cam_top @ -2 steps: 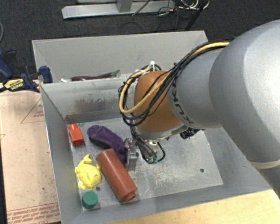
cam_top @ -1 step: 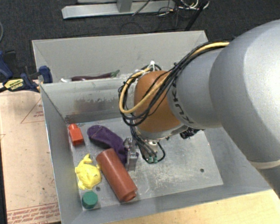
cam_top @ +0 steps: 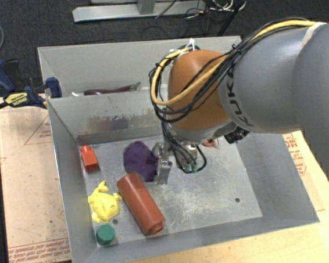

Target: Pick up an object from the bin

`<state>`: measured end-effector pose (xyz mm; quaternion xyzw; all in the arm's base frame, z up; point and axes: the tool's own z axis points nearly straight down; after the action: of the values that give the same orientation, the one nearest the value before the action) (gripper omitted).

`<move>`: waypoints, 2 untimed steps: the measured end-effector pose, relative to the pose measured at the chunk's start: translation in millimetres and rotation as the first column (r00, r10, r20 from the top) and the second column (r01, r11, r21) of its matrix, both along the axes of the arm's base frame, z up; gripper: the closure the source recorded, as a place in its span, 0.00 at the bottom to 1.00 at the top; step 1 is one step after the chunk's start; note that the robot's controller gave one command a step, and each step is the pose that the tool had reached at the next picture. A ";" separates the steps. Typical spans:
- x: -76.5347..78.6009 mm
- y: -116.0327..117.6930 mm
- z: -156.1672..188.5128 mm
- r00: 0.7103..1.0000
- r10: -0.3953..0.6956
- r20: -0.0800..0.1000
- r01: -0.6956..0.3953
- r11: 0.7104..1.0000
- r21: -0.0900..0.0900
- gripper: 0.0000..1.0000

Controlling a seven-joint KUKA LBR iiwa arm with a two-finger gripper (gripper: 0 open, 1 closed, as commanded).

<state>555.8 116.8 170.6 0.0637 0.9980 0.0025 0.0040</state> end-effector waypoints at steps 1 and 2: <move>-0.1 0.3 0.0 1.000 0.000 0.000 0.000 1.000 0.000 1.00; -0.1 0.3 -0.1 1.000 0.000 0.000 0.000 1.000 0.000 1.00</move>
Offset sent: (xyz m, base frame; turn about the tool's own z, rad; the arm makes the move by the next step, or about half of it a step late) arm 0.0000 0.0000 0.0000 0.0000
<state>555.7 117.1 170.5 0.0635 0.9980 0.0024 0.0038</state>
